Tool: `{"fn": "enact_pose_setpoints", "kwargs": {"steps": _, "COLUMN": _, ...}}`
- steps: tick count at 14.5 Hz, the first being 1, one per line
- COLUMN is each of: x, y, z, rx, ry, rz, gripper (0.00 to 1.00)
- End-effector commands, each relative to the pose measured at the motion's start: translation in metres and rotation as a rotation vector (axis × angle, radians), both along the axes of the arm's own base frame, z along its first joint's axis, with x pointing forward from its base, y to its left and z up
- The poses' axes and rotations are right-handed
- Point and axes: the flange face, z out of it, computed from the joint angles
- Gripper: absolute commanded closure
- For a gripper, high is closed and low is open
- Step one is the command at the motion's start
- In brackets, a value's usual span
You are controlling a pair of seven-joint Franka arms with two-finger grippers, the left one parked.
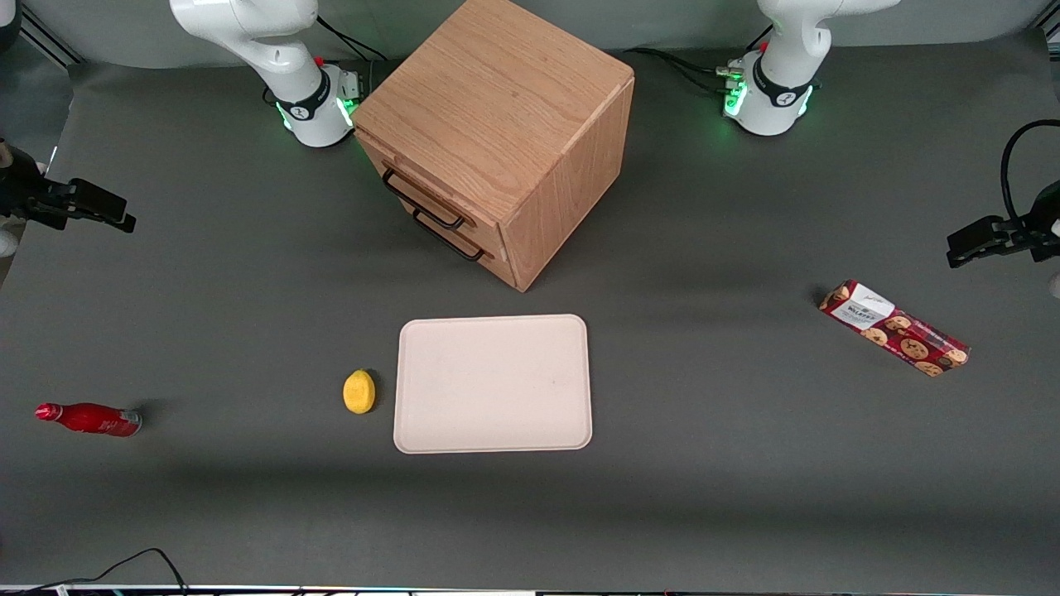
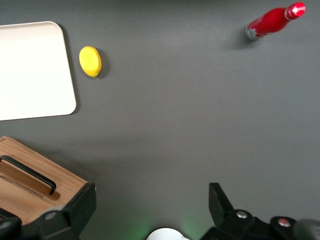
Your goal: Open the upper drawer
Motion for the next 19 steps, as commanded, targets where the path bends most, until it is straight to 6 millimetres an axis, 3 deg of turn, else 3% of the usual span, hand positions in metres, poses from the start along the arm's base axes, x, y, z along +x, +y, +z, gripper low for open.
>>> {"fn": "enact_pose_setpoints", "kwargs": {"steps": 1, "x": -0.003, "y": 0.036, "z": 0.006, "rx": 0.004, "ry": 0.025, "rz": 0.084, "gripper": 0.0}}
{"fn": "enact_pose_setpoints", "kwargs": {"steps": 6, "x": -0.017, "y": 0.13, "z": 0.01, "rx": 0.019, "ry": 0.027, "rz": 0.258, "gripper": 0.0}}
{"fn": "enact_pose_setpoints", "kwargs": {"steps": 12, "x": -0.049, "y": 0.239, "z": 0.015, "rx": 0.03, "ry": 0.03, "rz": 0.495, "gripper": 0.0}}
{"fn": "enact_pose_setpoints", "kwargs": {"steps": 17, "x": -0.057, "y": 0.267, "z": 0.007, "rx": 0.134, "ry": 0.06, "rz": 0.638, "gripper": 0.0}}
{"fn": "enact_pose_setpoints", "kwargs": {"steps": 19, "x": -0.049, "y": 0.272, "z": -0.01, "rx": 0.132, "ry": 0.092, "rz": 0.633, "gripper": 0.0}}
